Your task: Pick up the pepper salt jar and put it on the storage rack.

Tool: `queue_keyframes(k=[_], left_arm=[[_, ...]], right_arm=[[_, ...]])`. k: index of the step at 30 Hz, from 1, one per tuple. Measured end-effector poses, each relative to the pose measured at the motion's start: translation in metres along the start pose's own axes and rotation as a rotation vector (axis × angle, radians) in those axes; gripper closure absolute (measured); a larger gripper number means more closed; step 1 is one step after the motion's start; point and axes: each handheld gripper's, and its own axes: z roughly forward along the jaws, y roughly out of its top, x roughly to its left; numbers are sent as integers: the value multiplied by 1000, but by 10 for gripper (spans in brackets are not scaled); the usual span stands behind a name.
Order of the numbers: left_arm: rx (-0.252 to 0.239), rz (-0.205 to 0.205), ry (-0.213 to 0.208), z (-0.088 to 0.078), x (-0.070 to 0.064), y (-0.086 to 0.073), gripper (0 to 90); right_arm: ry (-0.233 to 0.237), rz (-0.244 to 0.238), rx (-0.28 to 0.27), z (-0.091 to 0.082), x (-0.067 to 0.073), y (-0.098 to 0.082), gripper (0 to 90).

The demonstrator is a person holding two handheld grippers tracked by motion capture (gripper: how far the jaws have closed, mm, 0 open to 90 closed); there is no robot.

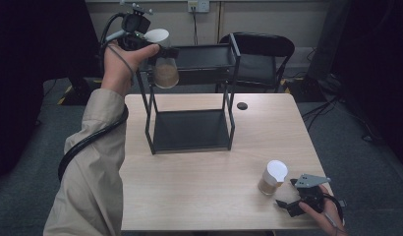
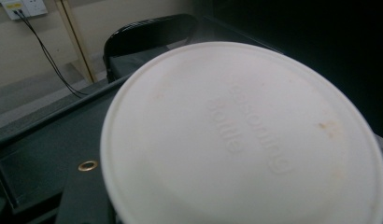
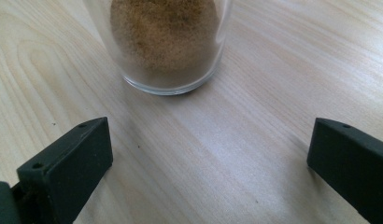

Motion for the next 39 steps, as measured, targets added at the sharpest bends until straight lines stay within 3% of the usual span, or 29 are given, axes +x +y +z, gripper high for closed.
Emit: queue_keyframes(k=[20,39], left_arm=[[-2,-7,20,11,23,30,346],[5,-23,63,36,44,35,345]], right_arm=[[-1,1,0,0,0,0,0],[-1,2,-1,0,0,0,0]])
